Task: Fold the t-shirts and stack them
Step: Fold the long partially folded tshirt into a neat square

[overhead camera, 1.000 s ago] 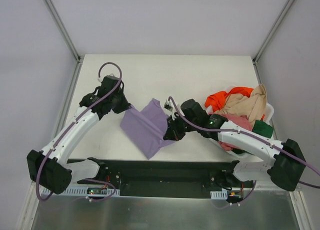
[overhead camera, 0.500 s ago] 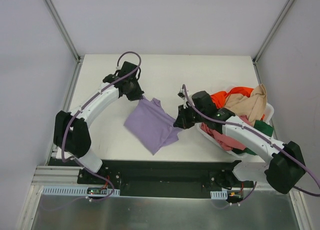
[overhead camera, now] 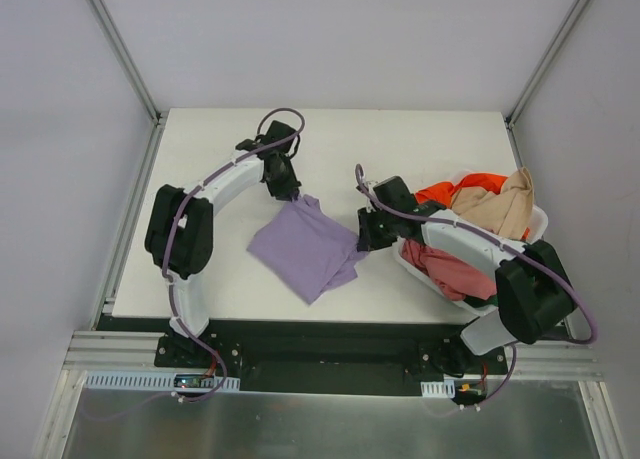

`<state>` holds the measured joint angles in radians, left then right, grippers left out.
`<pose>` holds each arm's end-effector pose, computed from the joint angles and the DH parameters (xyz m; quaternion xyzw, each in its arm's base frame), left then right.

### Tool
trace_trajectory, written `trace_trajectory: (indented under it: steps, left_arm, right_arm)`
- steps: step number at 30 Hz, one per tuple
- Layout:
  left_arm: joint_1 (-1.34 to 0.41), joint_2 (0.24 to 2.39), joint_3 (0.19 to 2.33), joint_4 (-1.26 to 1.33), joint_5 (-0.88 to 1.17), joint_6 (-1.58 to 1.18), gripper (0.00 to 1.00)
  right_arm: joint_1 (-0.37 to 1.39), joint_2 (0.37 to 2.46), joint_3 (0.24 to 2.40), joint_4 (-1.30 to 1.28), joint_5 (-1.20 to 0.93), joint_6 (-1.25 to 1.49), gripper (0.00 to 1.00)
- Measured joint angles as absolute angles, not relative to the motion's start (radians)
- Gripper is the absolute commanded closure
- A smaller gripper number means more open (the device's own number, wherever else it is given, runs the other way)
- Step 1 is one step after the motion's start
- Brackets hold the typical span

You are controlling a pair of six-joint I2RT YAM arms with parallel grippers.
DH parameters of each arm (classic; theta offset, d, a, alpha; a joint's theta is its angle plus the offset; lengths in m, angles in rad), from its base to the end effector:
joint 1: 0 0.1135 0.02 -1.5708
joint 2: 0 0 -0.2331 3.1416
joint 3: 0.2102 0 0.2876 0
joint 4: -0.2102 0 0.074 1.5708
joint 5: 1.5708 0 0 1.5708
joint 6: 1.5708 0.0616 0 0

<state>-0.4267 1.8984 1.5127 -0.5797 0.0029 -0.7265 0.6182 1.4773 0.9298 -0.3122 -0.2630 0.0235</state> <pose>0.4145 -0.1886 0.1725 -0.1421 0.9439 -0.1637 0.2491 0.2814 0.2198 0.1493 -0.3159 0.8752 0.2255 0.2887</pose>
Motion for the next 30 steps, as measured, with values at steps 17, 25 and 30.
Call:
trace_trajectory:
  steps: [17, 25, 30]
  left_arm:
    - [-0.392, 1.777, 1.444, -0.506, 0.121, -0.634, 0.01]
    - [-0.392, 1.745, 1.193, -0.422, 0.205, -0.645, 0.01]
    - [-0.389, 1.680, 1.024, -0.366, 0.206, -0.692, 0.01]
  right_arm:
    - [0.665, 1.450, 1.063, -0.419, -0.316, 0.035, 0.04]
    - [0.728, 1.548, 1.052, -0.266, -0.404, 0.132, 0.04]
    - [0.723, 1.722, 1.110, -0.274, -0.372, 0.132, 0.04]
